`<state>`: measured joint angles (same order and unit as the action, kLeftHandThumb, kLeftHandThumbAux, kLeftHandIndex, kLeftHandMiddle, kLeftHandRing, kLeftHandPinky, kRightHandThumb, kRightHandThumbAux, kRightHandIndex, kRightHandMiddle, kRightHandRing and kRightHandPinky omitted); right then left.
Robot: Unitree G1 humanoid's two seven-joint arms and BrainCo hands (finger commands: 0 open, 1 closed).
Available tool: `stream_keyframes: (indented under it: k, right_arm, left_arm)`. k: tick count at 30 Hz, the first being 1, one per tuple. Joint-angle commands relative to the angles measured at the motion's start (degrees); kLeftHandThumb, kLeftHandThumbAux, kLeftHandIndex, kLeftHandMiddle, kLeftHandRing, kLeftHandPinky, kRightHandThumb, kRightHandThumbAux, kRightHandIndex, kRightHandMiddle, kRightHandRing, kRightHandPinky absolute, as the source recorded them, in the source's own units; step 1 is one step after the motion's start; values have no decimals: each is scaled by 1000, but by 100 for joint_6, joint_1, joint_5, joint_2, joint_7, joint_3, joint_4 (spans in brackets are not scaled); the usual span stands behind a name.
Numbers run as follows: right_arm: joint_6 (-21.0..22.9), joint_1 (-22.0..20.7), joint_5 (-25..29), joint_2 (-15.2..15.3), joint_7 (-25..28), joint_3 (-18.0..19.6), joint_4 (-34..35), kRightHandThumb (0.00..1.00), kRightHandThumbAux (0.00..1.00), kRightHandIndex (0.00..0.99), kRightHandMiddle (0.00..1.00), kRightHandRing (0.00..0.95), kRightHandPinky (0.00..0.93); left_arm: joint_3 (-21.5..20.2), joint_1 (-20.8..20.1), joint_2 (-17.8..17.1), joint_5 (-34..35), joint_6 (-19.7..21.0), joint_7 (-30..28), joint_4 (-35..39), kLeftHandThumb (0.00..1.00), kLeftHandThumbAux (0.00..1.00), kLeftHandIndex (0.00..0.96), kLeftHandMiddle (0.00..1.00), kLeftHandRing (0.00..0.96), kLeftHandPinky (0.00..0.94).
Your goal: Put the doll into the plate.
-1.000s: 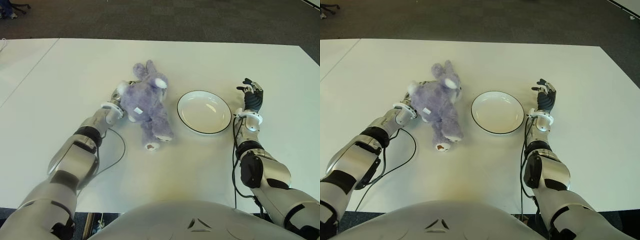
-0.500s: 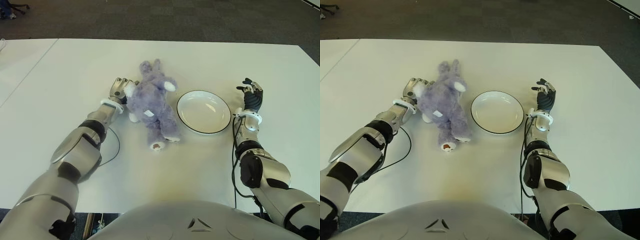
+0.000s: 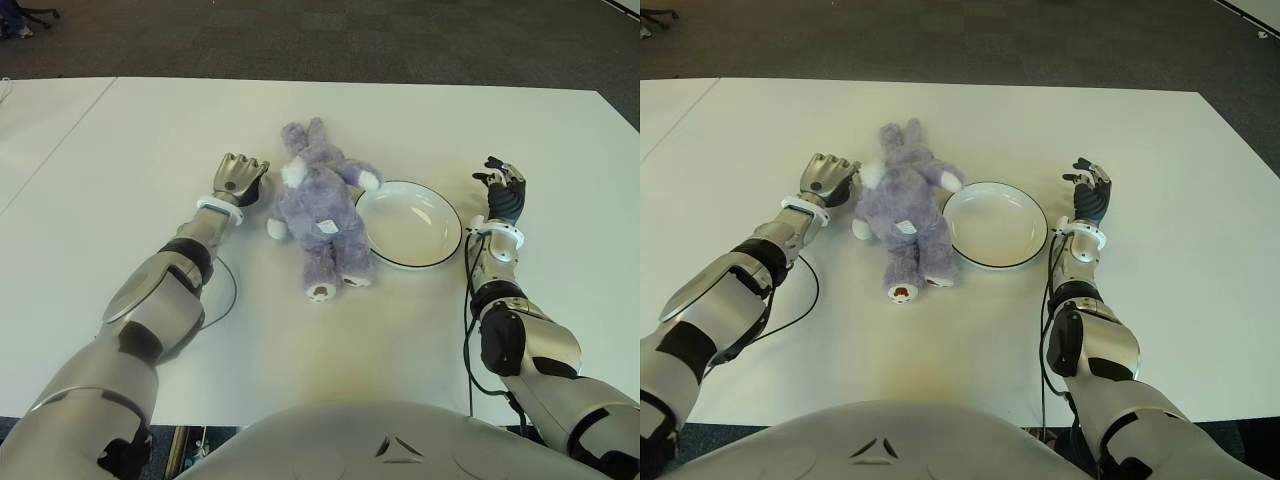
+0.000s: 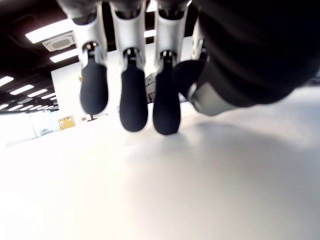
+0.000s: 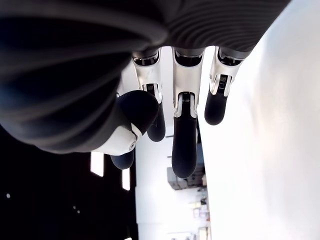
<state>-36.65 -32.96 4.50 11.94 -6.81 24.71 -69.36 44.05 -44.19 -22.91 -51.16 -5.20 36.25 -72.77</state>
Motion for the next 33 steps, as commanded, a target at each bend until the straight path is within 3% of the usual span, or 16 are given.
stream_keyframes:
  k: [1,4,6,17,29,33]
  right_arm:
    - [630,1186,43,-624,13,13,-796,943,683,423,234,451,262]
    - [644,1192,65,-608,59,35,-800,943,683,423,238,452,273]
    - [627,1175,46,-616,2,21,-796,944,682,423,233,453,219]
    - [539,1164,24,-647,-84,8,-791,946,679,424,248,458,165]
    - [569,1176,-71,-642,-220,-70,-798,946,679,424,256,457,163]
    - [584,1154,5,-662,-97,-33,-792,946,680,423,254,457,184]
  left_arm:
    - [-58,367,-37,45,-133,-53,-241,731,703,439,832,829,842]
    - [-222,317,-209,180,-423,113,-82,734,701,440,831,829,842]
    - [-324,191,-350,254,-595,149,165,737,701,440,838,835,832]
    - [-882,177,-930,371,-972,358,1611,740,698,440,851,845,860]
    - [-1034,188,-915,141,-775,815,1878,743,695,441,853,849,874]
    - [-1158,327,-934,307,-952,828,2042,743,696,441,846,840,851]
